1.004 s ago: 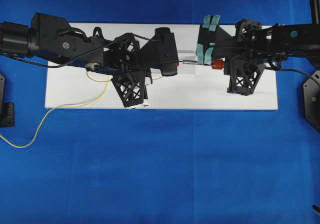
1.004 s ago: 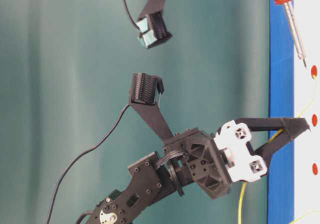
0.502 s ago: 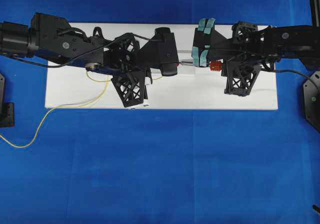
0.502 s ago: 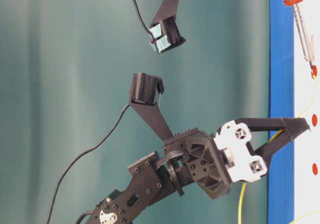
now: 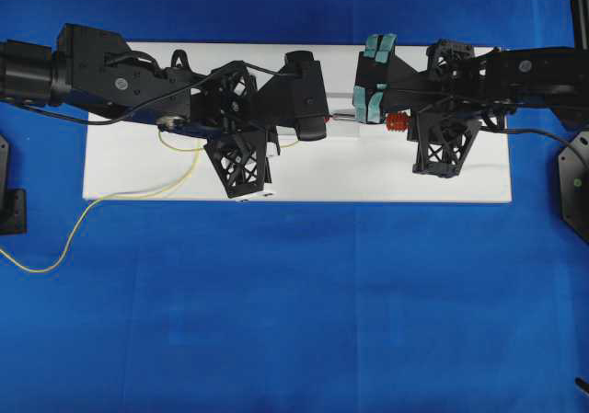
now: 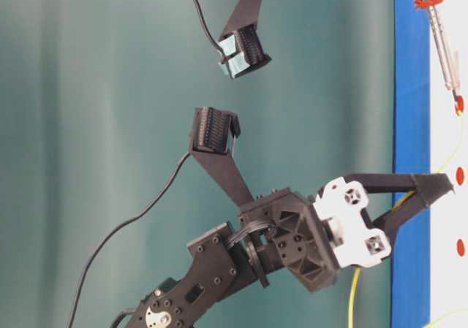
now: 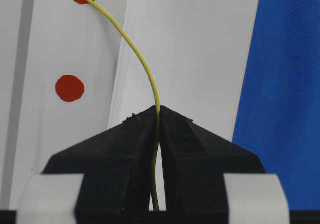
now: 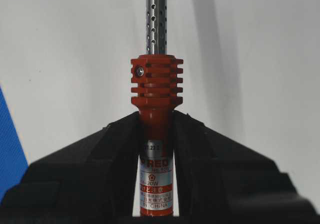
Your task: Touch the tip of the soldering iron to the tip of the solder at the mark.
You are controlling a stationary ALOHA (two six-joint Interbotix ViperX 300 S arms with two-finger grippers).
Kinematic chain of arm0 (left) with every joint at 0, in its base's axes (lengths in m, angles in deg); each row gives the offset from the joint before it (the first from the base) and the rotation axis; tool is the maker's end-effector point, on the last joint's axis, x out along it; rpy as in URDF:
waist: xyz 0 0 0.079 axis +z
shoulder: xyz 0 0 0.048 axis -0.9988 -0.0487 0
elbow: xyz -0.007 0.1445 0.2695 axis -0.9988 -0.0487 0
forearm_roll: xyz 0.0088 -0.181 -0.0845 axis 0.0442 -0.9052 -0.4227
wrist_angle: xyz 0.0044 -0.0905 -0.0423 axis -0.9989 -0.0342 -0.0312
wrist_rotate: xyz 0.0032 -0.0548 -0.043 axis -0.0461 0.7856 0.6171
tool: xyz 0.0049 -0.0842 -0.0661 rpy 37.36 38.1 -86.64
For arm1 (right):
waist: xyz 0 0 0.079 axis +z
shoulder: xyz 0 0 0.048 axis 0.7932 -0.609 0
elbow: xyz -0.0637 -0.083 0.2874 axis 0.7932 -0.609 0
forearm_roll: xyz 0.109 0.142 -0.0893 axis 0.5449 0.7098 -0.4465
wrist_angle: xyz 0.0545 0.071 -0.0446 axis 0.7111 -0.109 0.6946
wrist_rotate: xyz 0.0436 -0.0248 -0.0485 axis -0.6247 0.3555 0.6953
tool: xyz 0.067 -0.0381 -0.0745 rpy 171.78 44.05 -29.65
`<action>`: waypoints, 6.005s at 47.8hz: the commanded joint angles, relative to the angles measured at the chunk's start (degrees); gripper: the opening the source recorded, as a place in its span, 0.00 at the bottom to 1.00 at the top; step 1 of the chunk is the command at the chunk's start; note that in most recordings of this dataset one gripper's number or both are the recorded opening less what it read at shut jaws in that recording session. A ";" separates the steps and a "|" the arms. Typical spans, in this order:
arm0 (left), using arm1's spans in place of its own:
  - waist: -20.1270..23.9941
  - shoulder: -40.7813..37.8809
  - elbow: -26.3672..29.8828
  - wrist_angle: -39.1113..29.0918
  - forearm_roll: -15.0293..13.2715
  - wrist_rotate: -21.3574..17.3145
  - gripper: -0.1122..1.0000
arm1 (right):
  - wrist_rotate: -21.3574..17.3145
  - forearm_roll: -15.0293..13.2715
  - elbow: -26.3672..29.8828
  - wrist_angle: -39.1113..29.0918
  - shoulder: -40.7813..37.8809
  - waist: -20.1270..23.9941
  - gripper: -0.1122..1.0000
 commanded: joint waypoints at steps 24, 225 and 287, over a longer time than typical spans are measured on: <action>-0.09 0.70 1.41 0.18 0.09 0.00 0.10 | -0.09 -0.09 1.41 0.62 0.53 0.09 0.16; -30.23 16.26 -36.56 45.35 0.09 13.27 0.10 | -11.69 1.49 -10.28 42.36 2.46 29.79 0.16; -29.27 20.57 -29.62 27.25 0.09 7.03 0.80 | -10.90 -0.09 -6.59 37.79 2.99 29.09 0.82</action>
